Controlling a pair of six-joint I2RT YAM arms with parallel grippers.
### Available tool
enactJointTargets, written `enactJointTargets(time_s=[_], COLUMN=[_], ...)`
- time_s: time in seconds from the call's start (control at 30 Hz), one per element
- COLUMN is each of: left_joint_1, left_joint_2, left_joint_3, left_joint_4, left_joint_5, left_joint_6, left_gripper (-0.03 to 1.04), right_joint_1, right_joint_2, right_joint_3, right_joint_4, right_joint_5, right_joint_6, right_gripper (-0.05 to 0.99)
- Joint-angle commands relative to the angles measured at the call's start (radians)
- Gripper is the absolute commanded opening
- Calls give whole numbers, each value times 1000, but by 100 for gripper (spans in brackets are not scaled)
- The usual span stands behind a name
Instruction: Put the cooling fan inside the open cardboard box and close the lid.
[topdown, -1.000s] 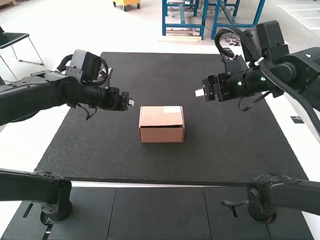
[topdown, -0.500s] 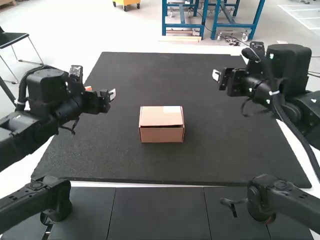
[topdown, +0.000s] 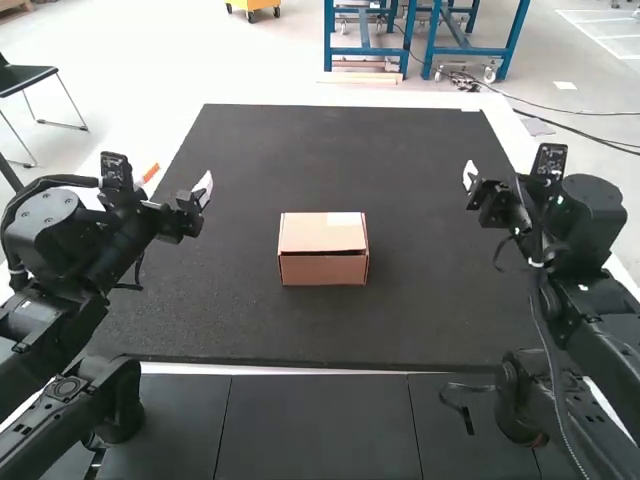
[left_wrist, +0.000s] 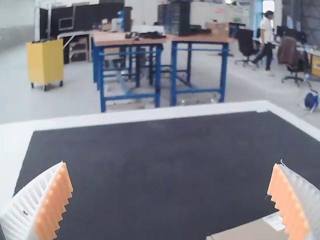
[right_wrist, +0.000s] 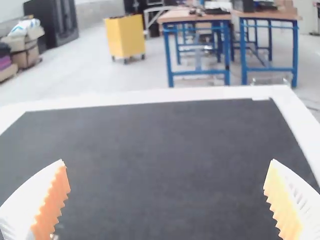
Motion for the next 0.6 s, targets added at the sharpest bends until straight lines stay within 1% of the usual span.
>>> enactJointTargets(time_s=[0.0,0.03,0.07,0.1,0.17,0.23,0.3,0.4,0.43,0.47,0.5,0.57], left_joint_1=[9,7,10,13,38,69,85,113,122,133,142,165], left_joint_2=[-60,-86,-113,-147,-208,-251,-281,-279,-279,-279,-279,-279], left_joint_3=[-39,-47,-53,-56,-62,-79,-100,-122,-133,-143,-153,-186], left_joint_4=[26,35,37,44,46,63,86,113,113,122,132,155], left_joint_5=[52,56,76,84,131,142,173,176,185,207,214,216], left_joint_6=[41,40,40,40,41,46,45,60,60,51,41,41], left_gripper=[92,92,92,92,92,92,92,92,92,93,93,93], right_joint_1=[-30,-7,10,24,38,42,50,51,53,51,53,55], right_joint_2=[-42,-77,-111,-143,-191,-228,-264,-344,-373,-407,-433,-430], right_joint_3=[-54,-84,-115,-143,-161,-181,-210,-256,-270,-278,-279,-281], right_joint_4=[47,58,58,72,81,82,82,82,82,73,43,33], right_joint_5=[-78,-74,-69,-66,-68,-68,-66,-63,-63,-63,-61,-58], right_joint_6=[13,14,14,18,24,13,14,19,19,19,19,30], right_gripper=[89,89,89,89,90,90,90,90,90,90,90,90])
